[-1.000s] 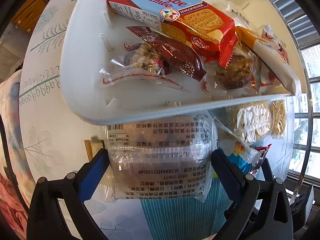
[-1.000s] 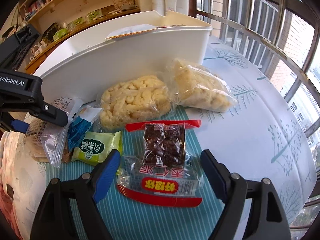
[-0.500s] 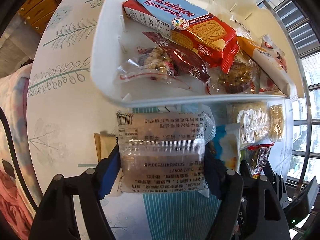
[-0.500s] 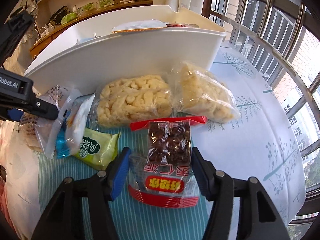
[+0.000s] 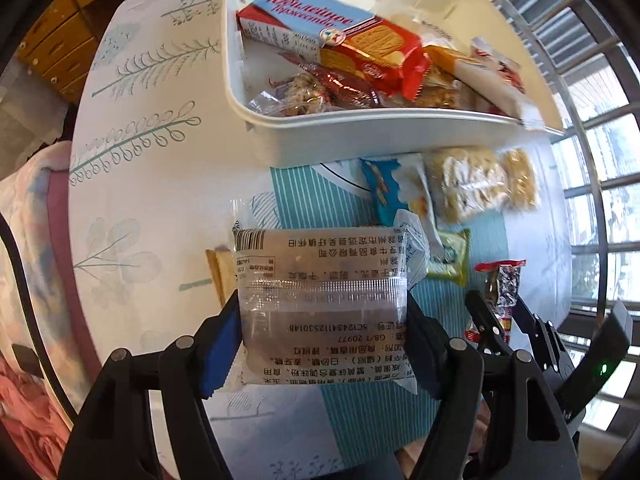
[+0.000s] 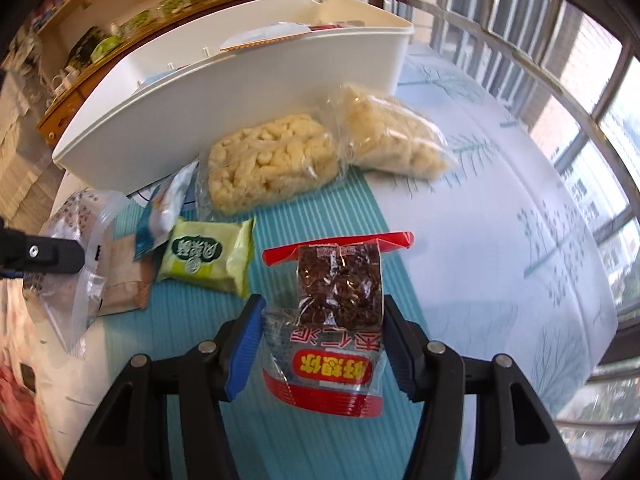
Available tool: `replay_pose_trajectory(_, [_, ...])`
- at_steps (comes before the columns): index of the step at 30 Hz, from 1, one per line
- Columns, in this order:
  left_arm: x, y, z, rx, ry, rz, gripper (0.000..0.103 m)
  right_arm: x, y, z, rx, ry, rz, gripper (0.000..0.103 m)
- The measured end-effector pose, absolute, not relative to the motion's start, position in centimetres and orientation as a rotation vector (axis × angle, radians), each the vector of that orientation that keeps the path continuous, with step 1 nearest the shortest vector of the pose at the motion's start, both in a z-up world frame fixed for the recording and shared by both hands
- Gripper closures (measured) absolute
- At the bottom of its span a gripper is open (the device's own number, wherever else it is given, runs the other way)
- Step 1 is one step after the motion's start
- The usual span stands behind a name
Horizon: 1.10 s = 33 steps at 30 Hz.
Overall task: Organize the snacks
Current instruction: 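Carry both bags over the white tray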
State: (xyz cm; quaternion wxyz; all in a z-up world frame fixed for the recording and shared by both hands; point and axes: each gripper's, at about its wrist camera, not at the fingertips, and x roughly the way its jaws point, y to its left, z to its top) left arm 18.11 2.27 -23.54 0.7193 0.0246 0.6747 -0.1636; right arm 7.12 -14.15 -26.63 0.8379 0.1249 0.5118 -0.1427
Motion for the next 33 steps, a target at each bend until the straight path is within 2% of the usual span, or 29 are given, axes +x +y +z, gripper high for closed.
replay_pose_trajectory(6, [18.1, 3.3, -19.7, 0.062, 1.470, -0.404, 0.032, 7.0, -14.2, -24.9, 0.402, 1.176, -0.335, 0.046])
replay_pose_trajectory(14, [18.1, 3.7, -13.5, 0.067, 1.394, -0.413, 0.032, 7.8, -14.3, -20.0, 0.490, 1.177, -0.284, 0.046])
replay_pose_trajectory(25, [20.7, 0.2, -9.3, -0.014, 1.314, -0.307, 0.031, 12.7, -16.7, -14.0, 0.450, 1.157, -0.137, 0.046])
replay_pose_trajectory(33, [22.9, -1.7, -10.0, -0.119, 1.272, -0.184, 0.030, 17.6, -19.7, -11.9, 0.376, 1.125, -0.016, 0.045])
